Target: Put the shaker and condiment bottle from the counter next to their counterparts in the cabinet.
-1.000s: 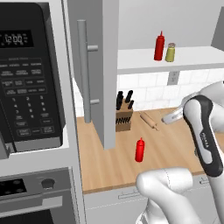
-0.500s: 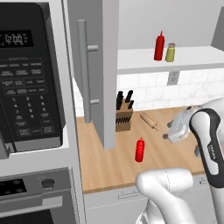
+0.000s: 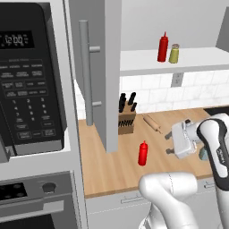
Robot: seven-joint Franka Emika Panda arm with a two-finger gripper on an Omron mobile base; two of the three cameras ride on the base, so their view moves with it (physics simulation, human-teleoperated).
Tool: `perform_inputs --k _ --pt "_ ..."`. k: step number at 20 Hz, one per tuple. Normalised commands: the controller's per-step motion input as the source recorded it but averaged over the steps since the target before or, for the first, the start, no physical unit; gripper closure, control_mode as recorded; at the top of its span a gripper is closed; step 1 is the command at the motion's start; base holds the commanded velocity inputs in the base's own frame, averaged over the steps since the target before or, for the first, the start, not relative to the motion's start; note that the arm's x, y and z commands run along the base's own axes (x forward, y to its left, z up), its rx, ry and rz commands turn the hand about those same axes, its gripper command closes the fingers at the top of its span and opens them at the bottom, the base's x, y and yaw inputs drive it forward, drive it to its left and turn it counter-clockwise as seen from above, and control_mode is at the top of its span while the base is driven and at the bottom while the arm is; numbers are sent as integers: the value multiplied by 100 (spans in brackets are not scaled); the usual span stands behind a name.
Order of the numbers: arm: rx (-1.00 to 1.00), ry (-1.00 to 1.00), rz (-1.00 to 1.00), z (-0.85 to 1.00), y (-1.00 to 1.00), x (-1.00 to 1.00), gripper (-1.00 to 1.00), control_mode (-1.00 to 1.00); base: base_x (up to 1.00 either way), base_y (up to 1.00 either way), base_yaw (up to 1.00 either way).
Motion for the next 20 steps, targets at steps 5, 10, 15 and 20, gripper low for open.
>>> perform_inputs --k 5,10,15,20 --pt "2 -2 9 -36 1 0 -100 -100 0 0 0" --pt "0 -3 0 -9 3 3 -100 -100 0 0 0" --pt "0 1 0 -19 22 21 -100 -100 0 0 0" --pt "0 2 1 -25 16 14 -100 -100 0 0 0"
